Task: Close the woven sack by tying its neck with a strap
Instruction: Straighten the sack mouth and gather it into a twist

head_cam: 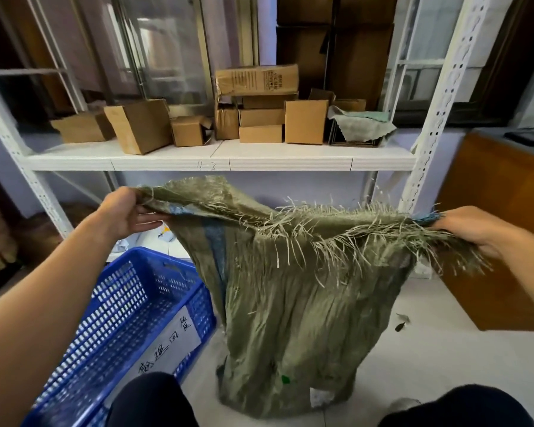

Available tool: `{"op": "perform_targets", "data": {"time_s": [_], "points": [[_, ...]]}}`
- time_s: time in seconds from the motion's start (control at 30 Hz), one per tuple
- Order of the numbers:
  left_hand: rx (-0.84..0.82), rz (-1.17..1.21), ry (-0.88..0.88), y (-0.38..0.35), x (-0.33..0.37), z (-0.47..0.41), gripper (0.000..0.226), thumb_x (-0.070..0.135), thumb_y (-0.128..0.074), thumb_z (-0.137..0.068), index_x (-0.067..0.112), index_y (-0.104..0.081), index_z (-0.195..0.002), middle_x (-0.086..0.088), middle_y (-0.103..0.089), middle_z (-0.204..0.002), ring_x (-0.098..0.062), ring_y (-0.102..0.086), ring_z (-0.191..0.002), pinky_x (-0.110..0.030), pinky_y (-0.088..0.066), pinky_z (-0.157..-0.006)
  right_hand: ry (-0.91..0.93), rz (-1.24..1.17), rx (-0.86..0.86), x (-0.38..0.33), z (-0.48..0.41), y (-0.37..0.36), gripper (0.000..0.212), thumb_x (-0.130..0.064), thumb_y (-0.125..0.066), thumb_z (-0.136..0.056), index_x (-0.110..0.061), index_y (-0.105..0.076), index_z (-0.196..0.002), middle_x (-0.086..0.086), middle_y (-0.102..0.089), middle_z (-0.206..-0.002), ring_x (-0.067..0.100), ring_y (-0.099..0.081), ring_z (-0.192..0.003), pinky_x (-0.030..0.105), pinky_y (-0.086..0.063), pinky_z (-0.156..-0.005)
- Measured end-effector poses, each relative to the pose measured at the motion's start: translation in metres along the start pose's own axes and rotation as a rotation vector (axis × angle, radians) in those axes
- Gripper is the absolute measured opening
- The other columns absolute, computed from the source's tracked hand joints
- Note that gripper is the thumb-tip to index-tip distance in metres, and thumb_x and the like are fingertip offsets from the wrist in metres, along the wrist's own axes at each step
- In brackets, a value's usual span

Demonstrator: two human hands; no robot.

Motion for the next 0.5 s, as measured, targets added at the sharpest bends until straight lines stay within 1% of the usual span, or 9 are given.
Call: {"op": "perform_targets", "data": {"time_s": [0.07, 0.1, 0.2, 0.27, 0.3, 0.37, 0.4, 0.43, 0.5], "points": [[0.014, 0.005, 0.006, 0.004, 0.002, -0.004, 0.033, 0.013, -0.031, -0.099, 0.009, -0.063, -0.103, -0.014, -0.075, -0.093, -0.027, -0.075, -0.074, -0.041, -0.055, -0.072, -0.011, 0.006, -0.041, -0.004, 0.003, 0.003, 0.015, 0.001, -0.059, -0.093, 0.009, -0.068, -0.103, 0.035, -0.072, -0.086, 0.034, -0.070, -0.061, 0.053, -0.058, -0.075], [0.015, 0.007, 0.006, 0.005, 0.003, -0.008, 0.033, 0.011, -0.031, -0.100, 0.010, -0.064, -0.101, -0.014, -0.074, -0.094, -0.025, -0.075, -0.072, -0.041, -0.056, -0.074, -0.015, 0.005, -0.039, -0.005, 0.004, 0.006, 0.016, 0.002, -0.058, -0.093, 0.008, -0.068, -0.104, 0.036, -0.072, -0.087, 0.034, -0.071, -0.060, 0.053, -0.059, -0.073], [0.023, 0.035, 0.002, 0.009, 0.009, -0.013, 0.034, 0.011, -0.031, -0.101, 0.010, -0.065, -0.100, -0.009, -0.077, -0.075, -0.019, -0.076, -0.061, -0.040, -0.055, -0.084, -0.010, 0.008, 0.010, -0.007, 0.004, 0.012, 0.018, 0.000, -0.057, -0.094, 0.009, -0.066, -0.107, 0.036, -0.071, -0.089, 0.033, -0.070, -0.059, 0.042, -0.060, -0.056], [0.012, 0.077, -0.016, 0.008, 0.016, -0.014, 0.035, 0.012, -0.031, -0.101, 0.008, -0.064, -0.112, -0.010, -0.078, -0.079, -0.020, -0.077, -0.067, -0.038, -0.057, -0.080, -0.020, 0.026, 0.050, -0.008, 0.004, 0.014, 0.015, -0.004, -0.058, -0.094, 0.006, -0.066, -0.101, 0.031, -0.072, -0.086, 0.032, -0.069, -0.060, 0.033, -0.056, -0.051], [0.000, 0.089, -0.032, 0.006, 0.020, -0.014, 0.035, 0.012, -0.031, -0.101, 0.008, -0.062, -0.118, -0.011, -0.079, -0.085, -0.021, -0.078, -0.071, -0.038, -0.057, -0.076, -0.019, 0.016, 0.060, -0.008, 0.004, 0.015, 0.015, -0.007, -0.058, -0.094, 0.005, -0.066, -0.098, 0.029, -0.072, -0.088, 0.033, -0.070, -0.064, 0.034, -0.057, -0.054], [-0.044, 0.102, -0.056, -0.001, 0.029, -0.010, 0.035, 0.013, -0.030, -0.103, 0.008, -0.060, -0.120, -0.013, -0.076, -0.098, -0.021, -0.078, -0.075, -0.037, -0.057, -0.073, -0.014, 0.013, 0.061, -0.008, 0.000, 0.013, 0.017, -0.012, -0.060, -0.091, 0.001, -0.068, -0.097, 0.028, -0.073, -0.097, 0.038, -0.073, -0.079, 0.047, -0.061, -0.074], [-0.061, 0.105, -0.070, -0.006, 0.032, -0.008, 0.035, 0.013, -0.029, -0.103, 0.008, -0.059, -0.120, -0.013, -0.075, -0.103, -0.021, -0.078, -0.077, -0.037, -0.059, -0.072, -0.011, 0.009, 0.066, -0.007, -0.002, 0.013, 0.018, -0.013, -0.060, -0.091, 0.000, -0.069, -0.098, 0.027, -0.073, -0.100, 0.039, -0.073, -0.083, 0.052, -0.060, -0.081], [-0.066, 0.113, -0.087, -0.009, 0.035, -0.007, 0.035, 0.012, -0.028, -0.103, 0.007, -0.059, -0.121, -0.014, -0.074, -0.105, -0.021, -0.078, -0.077, -0.036, -0.062, -0.070, -0.008, -0.014, 0.062, -0.007, -0.001, 0.014, 0.018, -0.013, -0.060, -0.091, 0.002, -0.069, -0.098, 0.028, -0.073, -0.098, 0.038, -0.073, -0.080, 0.051, -0.060, -0.080], [-0.056, 0.133, -0.127, -0.011, 0.043, -0.007, 0.038, 0.012, -0.025, -0.103, 0.005, -0.057, -0.122, -0.013, -0.076, -0.100, -0.021, -0.078, -0.076, -0.032, -0.064, -0.068, 0.010, -0.050, 0.078, -0.013, 0.003, 0.017, 0.019, -0.010, -0.059, -0.093, 0.006, -0.067, -0.099, 0.025, -0.073, -0.088, 0.032, -0.071, -0.066, 0.040, -0.059, -0.064]]}}
Point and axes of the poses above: each hand's wrist, its own z-axis away from the middle knuckle, its own y-axis out of the back of the hand, x = y × z, the point moved 4 cm from there along -z, towards the middle knuckle
